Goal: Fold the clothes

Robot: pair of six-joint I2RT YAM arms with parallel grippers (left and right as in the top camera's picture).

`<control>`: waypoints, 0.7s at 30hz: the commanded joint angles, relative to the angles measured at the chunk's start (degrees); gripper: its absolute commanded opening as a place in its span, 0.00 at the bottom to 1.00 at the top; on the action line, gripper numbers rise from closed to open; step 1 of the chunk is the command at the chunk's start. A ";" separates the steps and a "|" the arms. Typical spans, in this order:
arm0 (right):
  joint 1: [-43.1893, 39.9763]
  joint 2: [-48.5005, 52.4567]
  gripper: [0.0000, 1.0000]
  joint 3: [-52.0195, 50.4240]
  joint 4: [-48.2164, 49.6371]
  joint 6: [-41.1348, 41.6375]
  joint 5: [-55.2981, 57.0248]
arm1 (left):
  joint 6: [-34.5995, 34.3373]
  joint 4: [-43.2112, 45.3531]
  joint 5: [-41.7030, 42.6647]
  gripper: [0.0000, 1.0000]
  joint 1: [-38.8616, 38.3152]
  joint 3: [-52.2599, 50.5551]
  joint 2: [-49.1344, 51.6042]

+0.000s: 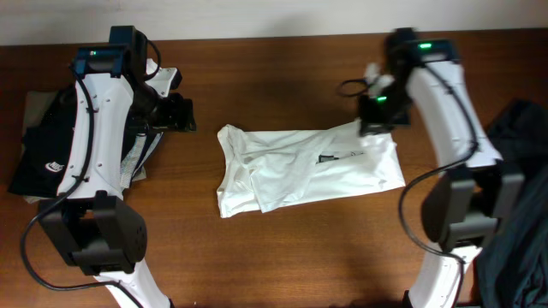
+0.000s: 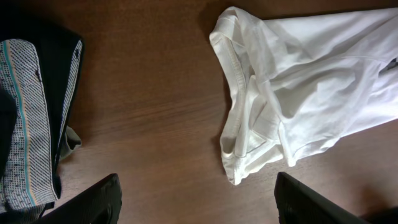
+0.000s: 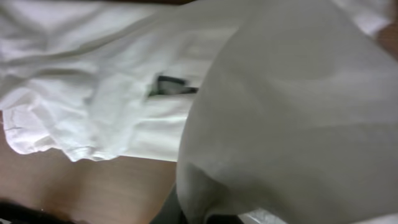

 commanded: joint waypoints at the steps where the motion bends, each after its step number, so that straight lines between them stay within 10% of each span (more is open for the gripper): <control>1: 5.38 5.03 0.04 -2.21 1.53 9.27 4.48 | 0.50 -0.04 -0.20 0.78 0.26 0.52 -0.55; 6: 9.88 8.44 0.08 -5.99 5.60 15.04 1.14 | 0.50 -0.39 -0.20 0.78 0.26 0.52 -0.55; 10: 11.17 8.00 0.50 -5.49 5.46 10.58 -4.39 | 0.50 0.22 -0.22 0.79 0.26 0.52 -0.55; 14: 8.00 2.62 0.55 -1.55 5.03 -1.79 -17.55 | 0.44 0.50 0.33 0.99 -0.02 0.02 -0.46; 16: 4.04 0.63 0.53 -1.51 4.55 3.34 -7.48 | 0.28 -0.24 0.70 0.99 -0.52 -0.09 -0.46; 17: 1.86 0.66 0.27 -1.70 4.35 6.97 -2.73 | 0.31 -0.31 0.68 0.99 -1.09 -0.55 -0.46; 21: -1.53 1.20 0.05 -8.94 11.76 10.95 -0.48 | 0.28 1.16 0.68 0.95 -2.21 -4.09 -0.42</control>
